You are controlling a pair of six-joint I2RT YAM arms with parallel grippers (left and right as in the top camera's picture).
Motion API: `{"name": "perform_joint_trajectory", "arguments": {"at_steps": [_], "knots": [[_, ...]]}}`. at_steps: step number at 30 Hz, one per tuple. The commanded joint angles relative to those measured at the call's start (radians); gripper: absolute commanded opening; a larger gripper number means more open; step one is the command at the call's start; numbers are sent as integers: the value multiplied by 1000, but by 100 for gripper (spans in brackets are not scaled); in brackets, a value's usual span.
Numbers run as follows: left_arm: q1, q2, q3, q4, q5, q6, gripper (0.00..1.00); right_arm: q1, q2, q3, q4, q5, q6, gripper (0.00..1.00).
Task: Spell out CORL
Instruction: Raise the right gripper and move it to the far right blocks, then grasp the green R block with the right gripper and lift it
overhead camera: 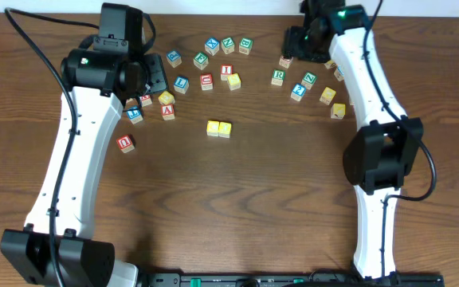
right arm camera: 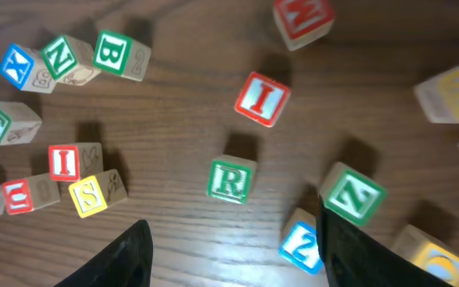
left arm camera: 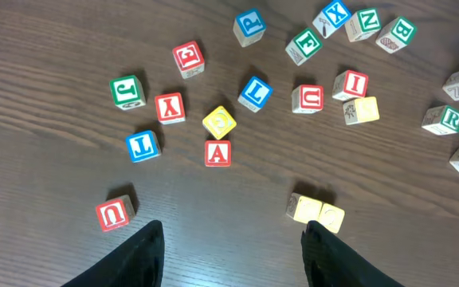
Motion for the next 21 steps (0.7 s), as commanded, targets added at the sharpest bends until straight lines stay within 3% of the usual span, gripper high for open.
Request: {"name": "perform_joint_trajectory", "arguments": {"at_steps": [1,10,21], "knots": [[3,-8,7,1,-2,-2,55,30,8,-47,49,19,14,61],[3,-8,7,-2,-2,-2,55,61,8,-142,165,79,15,55],[3,-8,7,-3,-2,-2,55,77,8,-188,200,131,19,54]]}}
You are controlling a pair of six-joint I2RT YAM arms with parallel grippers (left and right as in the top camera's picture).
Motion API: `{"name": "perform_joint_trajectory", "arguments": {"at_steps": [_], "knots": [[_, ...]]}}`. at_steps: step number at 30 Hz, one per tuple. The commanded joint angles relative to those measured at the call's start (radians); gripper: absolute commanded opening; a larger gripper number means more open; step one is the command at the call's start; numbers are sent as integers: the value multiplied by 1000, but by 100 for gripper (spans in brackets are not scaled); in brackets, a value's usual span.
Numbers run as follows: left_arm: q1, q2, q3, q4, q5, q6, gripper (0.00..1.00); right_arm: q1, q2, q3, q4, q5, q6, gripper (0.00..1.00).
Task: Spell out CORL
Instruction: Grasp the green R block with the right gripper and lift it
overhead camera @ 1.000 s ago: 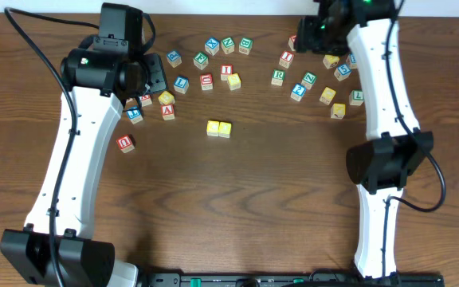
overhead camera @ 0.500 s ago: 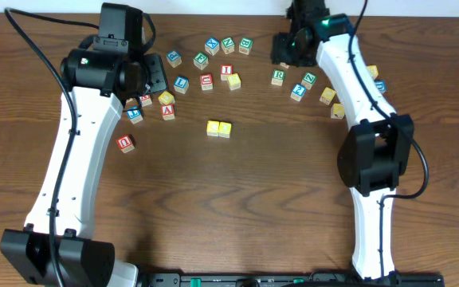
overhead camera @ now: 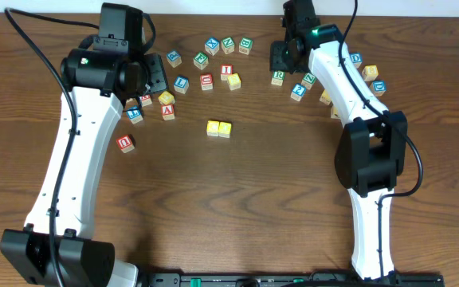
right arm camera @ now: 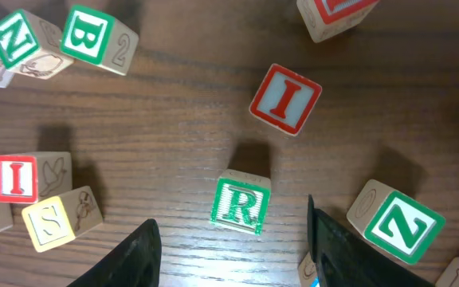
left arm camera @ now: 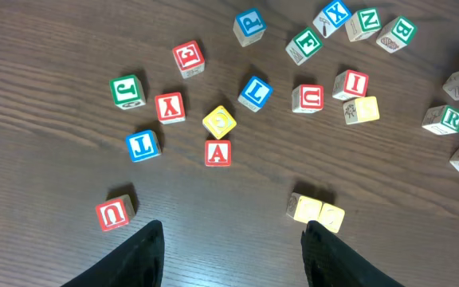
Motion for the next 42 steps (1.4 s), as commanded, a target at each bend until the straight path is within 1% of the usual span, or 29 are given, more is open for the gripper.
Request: {"name": "perform_joint_trajectory", "arguments": {"at_steps": [1,15,21,22,25,33,36,39,42], "knots": [[2,-8,7,-2,-2,-2,55,18,8,-22,21,33,10,55],[2,-8,7,-3,-2,-2,55,24,8,-133,142,42,76,55],[2,-8,7,-2,-2,-1,55,24,8,-179,169,53,92,51],[2,-8,7,-2,-2,-1,55,24,8,-195,190,53,92,48],[2,-8,7,-2,-2,-2,55,24,8,-225,229,52,111,45],[2,-8,7,-2,-2,-1,55,24,8,-290,325,52,129,40],[2,-8,7,-2,-2,-2,55,24,8,-302,333,53,128,38],[2,-8,7,-2,-3,-1,55,24,8,-302,334,53,128,33],[2,-8,7,-1,-3,-1,55,24,8,-302,334,53,128,31]]}}
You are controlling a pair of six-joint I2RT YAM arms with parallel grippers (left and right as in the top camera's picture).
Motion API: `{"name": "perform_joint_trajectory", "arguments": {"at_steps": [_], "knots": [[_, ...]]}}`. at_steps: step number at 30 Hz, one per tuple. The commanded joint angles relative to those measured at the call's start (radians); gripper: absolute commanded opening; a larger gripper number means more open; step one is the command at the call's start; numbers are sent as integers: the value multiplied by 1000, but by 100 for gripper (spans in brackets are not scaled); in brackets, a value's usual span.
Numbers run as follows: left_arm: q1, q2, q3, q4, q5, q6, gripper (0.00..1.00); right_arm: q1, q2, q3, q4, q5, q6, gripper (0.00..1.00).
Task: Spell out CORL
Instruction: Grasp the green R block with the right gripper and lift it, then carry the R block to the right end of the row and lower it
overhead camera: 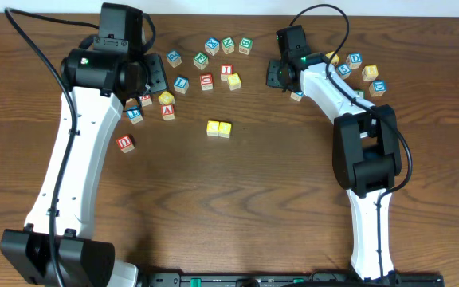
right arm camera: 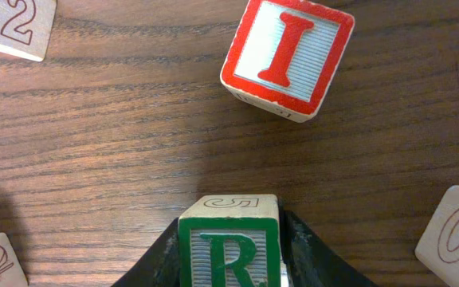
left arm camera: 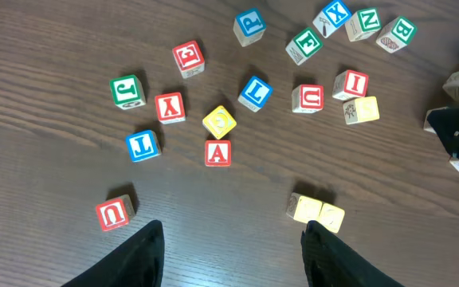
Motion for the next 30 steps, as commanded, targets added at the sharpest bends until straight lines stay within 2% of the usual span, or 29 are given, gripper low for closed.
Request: {"name": "perform_joint_trajectory", "arguments": {"at_steps": [1,12,16,23,30], "knots": [[2,-8,7,-2,-3,-1,55,7,8,-8,1,13,12,29],[2,-8,7,-1,-3,-1,55,8,-8,-5,-64,-82,8,26],[2,-8,7,-1,-3,-1,55,13,-11,-5,-180,-140,9,21],[2,-8,7,9,-3,-1,55,31,-11,-5,-375,-181,9,22],[2,-8,7,9,-3,-1,55,80,-11,-5,-469,-188,10,22]]}}
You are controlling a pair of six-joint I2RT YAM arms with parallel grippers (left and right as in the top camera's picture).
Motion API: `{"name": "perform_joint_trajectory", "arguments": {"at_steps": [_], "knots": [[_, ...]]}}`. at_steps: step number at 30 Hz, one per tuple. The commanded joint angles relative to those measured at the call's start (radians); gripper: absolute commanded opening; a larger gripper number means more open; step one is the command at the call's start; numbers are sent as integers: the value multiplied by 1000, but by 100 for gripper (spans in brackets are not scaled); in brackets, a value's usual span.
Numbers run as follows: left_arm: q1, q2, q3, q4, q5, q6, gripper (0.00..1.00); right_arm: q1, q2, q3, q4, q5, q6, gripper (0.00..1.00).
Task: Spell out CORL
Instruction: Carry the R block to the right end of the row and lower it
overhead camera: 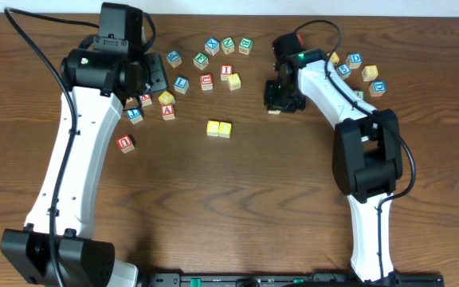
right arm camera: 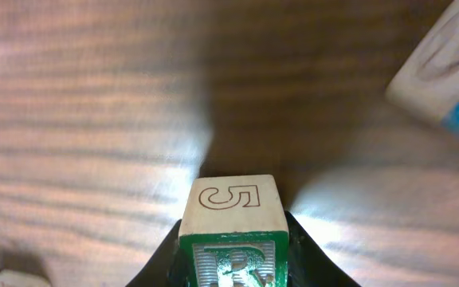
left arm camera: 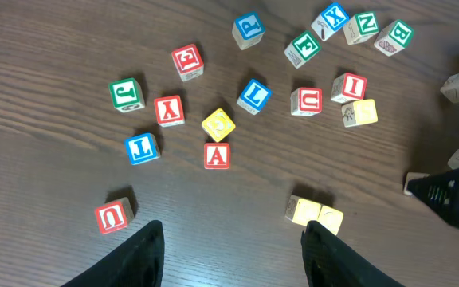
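Note:
My right gripper [right arm camera: 233,267] is shut on a green R block [right arm camera: 233,239] whose top face shows a 5; it hangs just above the wood. In the overhead view that right gripper [overhead camera: 280,100] is right of two yellow blocks [overhead camera: 219,128] lying side by side mid-table. My left gripper [left arm camera: 233,255] stands open and empty over the left cluster, with the yellow pair [left arm camera: 315,212] near its right finger. A blue L block [left arm camera: 253,95] lies among the loose blocks behind. The left wrist view also shows the right gripper [left arm camera: 453,199] at its right edge.
Loose letter blocks lie scattered across the back of the table: a group at back left with a red A [left arm camera: 217,155], a row with X, N, B [overhead camera: 228,44], and several more at back right [overhead camera: 357,68]. A red block [overhead camera: 124,143] sits alone at left.
My right gripper, shut round the green R block, has moved from the back-right cluster toward the front and off the table. The left arm has not moved.
My right gripper stood open high over the back-right blocks. It then hung lower over the green R. After that its fingers flanked the R on the table. Now it holds the R nearer the yellow pair. The left gripper stayed open throughout.

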Motion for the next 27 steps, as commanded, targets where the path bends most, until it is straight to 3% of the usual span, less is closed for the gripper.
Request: {"name": "perform_joint_trajectory", "arguments": {"at_steps": [1,27], "knots": [[2,-8,7,0,-3,-2,55,49,31,-25,-44,-29,7,23],[2,-8,7,-38,-2,-2,55,256,31,-26,-65,9,77,28]]}}
